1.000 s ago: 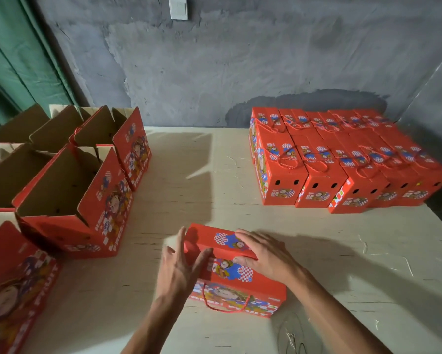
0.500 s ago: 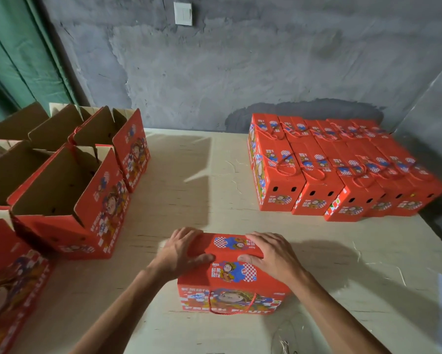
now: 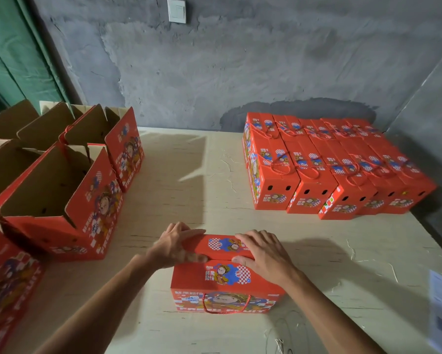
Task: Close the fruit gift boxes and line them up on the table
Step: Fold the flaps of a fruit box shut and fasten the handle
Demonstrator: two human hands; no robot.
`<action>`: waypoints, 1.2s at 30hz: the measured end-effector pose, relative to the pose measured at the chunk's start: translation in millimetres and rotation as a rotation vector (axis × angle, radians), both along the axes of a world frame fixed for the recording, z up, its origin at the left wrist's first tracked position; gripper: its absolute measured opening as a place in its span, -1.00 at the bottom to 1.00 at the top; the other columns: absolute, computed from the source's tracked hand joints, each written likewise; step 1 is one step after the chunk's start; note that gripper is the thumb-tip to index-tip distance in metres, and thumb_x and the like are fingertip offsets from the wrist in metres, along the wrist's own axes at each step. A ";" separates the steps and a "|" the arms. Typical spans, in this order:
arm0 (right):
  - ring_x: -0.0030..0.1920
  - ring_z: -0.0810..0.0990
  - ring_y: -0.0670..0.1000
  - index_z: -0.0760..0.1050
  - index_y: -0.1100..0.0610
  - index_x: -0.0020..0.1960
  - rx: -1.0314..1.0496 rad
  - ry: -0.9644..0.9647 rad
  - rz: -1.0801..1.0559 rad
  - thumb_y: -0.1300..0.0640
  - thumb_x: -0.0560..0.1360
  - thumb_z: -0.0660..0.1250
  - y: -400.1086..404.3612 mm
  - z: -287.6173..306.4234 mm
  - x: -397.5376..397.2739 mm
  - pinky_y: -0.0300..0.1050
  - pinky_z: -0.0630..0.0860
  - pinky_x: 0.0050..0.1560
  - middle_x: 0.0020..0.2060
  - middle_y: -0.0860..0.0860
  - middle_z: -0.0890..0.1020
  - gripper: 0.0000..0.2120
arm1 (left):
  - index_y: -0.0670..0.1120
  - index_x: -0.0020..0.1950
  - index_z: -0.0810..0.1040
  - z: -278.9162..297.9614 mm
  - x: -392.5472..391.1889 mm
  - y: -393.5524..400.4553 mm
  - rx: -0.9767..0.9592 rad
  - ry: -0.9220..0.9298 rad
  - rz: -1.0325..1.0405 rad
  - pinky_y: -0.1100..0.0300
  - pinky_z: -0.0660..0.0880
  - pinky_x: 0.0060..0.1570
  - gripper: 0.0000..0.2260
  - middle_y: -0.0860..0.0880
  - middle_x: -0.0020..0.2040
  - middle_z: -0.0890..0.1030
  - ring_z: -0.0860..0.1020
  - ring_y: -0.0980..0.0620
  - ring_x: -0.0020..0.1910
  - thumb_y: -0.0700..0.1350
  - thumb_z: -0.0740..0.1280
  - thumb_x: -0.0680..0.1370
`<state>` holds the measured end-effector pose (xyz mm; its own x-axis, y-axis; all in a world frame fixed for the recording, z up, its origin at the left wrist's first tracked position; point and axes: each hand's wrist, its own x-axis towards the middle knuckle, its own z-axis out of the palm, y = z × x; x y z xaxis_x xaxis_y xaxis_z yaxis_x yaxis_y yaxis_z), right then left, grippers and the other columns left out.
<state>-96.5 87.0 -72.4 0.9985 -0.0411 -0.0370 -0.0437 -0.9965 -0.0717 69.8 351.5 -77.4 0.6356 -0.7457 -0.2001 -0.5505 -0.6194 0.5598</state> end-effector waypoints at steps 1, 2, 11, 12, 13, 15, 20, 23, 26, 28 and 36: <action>0.27 0.41 -0.01 0.16 -0.10 0.60 -0.026 0.012 0.013 -0.54 0.52 -0.16 0.6 -0.5 0.4 -0.04 0.36 0.33 0.36 -0.11 0.41 -0.19 | 0.27 0.54 0.34 -1.8 -0.2 0.7 0.036 -0.055 -0.026 0.02 0.43 0.31 -0.07 0.14 0.20 0.35 0.32 0.10 0.24 0.67 0.25 0.25; 0.28 0.41 0.00 0.13 -0.08 0.61 -0.045 0.019 0.024 -0.53 0.53 -0.19 1.1 -1.3 0.8 -0.03 0.36 0.34 0.37 -0.10 0.41 -0.19 | 0.24 0.57 0.28 -3.2 -0.4 1.5 0.071 -0.123 -0.061 0.04 0.40 0.32 -0.07 0.14 0.21 0.34 0.32 0.11 0.24 0.67 0.20 0.30; 0.22 0.40 0.04 0.09 -0.04 0.63 -0.101 0.033 0.085 -0.48 0.56 -0.23 -2.5 -4.0 3.9 0.00 0.37 0.28 0.34 -0.04 0.42 -0.20 | 0.21 0.60 0.17 -5.7 -1.1 0.3 0.106 -0.229 -0.195 -0.02 0.33 0.43 -0.17 0.08 0.38 0.36 0.32 0.10 0.33 0.62 0.03 0.44; 0.21 0.40 0.03 0.07 -0.06 0.63 -0.101 0.037 0.085 -0.49 0.55 -0.23 -3.3 -4.1 5.0 -0.01 0.37 0.28 0.33 -0.05 0.42 -0.20 | 0.28 0.61 0.12 -6.3 -2.1 0.9 0.100 -0.223 -0.203 -0.05 0.30 0.46 -0.21 0.09 0.44 0.33 0.30 0.09 0.39 0.61 0.03 0.46; 0.21 0.40 0.02 0.07 -0.09 0.63 -0.096 0.039 0.085 -0.51 0.53 -0.22 -4.2 -3.4 6.7 -0.02 0.38 0.27 0.32 -0.06 0.42 -0.19 | 0.34 0.61 0.06 -5.9 -2.6 1.4 0.102 -0.226 -0.213 -0.06 0.26 0.48 -0.25 0.09 0.49 0.28 0.27 0.06 0.44 0.60 0.02 0.47; 0.20 0.41 0.01 0.07 -0.13 0.63 -0.066 0.038 0.076 -0.54 0.52 -0.18 -4.7 -2.1 8.1 -0.04 0.38 0.26 0.31 -0.08 0.43 -0.19 | 0.43 0.59 -0.05 -3.8 -1.8 2.0 0.125 -0.244 -0.244 -0.08 0.21 0.50 -0.30 0.06 0.55 0.22 0.23 0.02 0.49 0.58 0.01 0.50; 0.23 0.41 -0.01 0.09 -0.14 0.64 -0.049 -0.013 0.041 -0.55 0.52 -0.19 -2.2 -5.2 2.8 -0.04 0.35 0.27 0.34 -0.12 0.45 -0.18 | 0.35 0.62 -0.12 0.3 -1.0 -1.4 0.193 -0.311 -0.279 -0.08 0.17 0.53 -0.27 -0.01 0.63 0.14 0.17 -0.06 0.57 0.56 -0.09 0.50; 0.31 0.44 -0.05 0.18 -0.16 0.61 0.082 -0.018 0.012 -0.60 0.48 -0.05 -2.1 -4.3 3.0 -0.03 0.37 0.34 0.40 -0.16 0.45 -0.16 | 0.23 0.66 -0.07 -0.4 -2.4 -1.2 0.201 -0.330 -0.268 -0.01 0.21 0.52 -0.24 0.00 0.61 0.21 0.21 -0.02 0.55 0.52 -0.04 0.54; 0.36 0.45 -0.13 0.39 -0.11 0.51 0.289 -0.110 -0.050 -0.57 0.42 0.22 -11.3 -2.0 -3.8 -0.11 0.40 0.37 0.40 -0.18 0.50 -0.18 | 0.22 0.66 0.01 0.6 -4.0 -0.9 0.179 -0.319 -0.254 0.04 0.28 0.46 -0.27 0.03 0.48 0.36 0.33 0.01 0.45 0.48 0.04 0.56; 0.41 0.41 -0.20 0.46 -0.06 0.49 0.382 -0.185 -0.069 -0.48 0.46 0.32 -19.3 -6.9 -19.7 -0.14 0.38 0.43 0.42 -0.17 0.49 -0.26 | 0.31 0.64 -0.02 -0.2 -5.6 0.6 0.174 -0.295 -0.261 0.06 0.29 0.43 -0.31 0.03 0.41 0.38 0.35 0.03 0.39 0.49 0.02 0.56; 0.56 0.18 -0.23 0.35 -0.02 0.57 0.432 -0.111 -0.028 -0.32 0.56 0.25 -42.6 -8.0 -37.7 -0.23 0.16 0.56 0.57 -0.16 0.27 -0.33 | 0.53 0.52 -0.17 -1.2 -5.1 0.8 0.135 -0.249 -0.276 0.03 0.34 0.38 -0.42 0.01 0.35 0.37 0.33 0.05 0.30 0.52 -0.06 0.54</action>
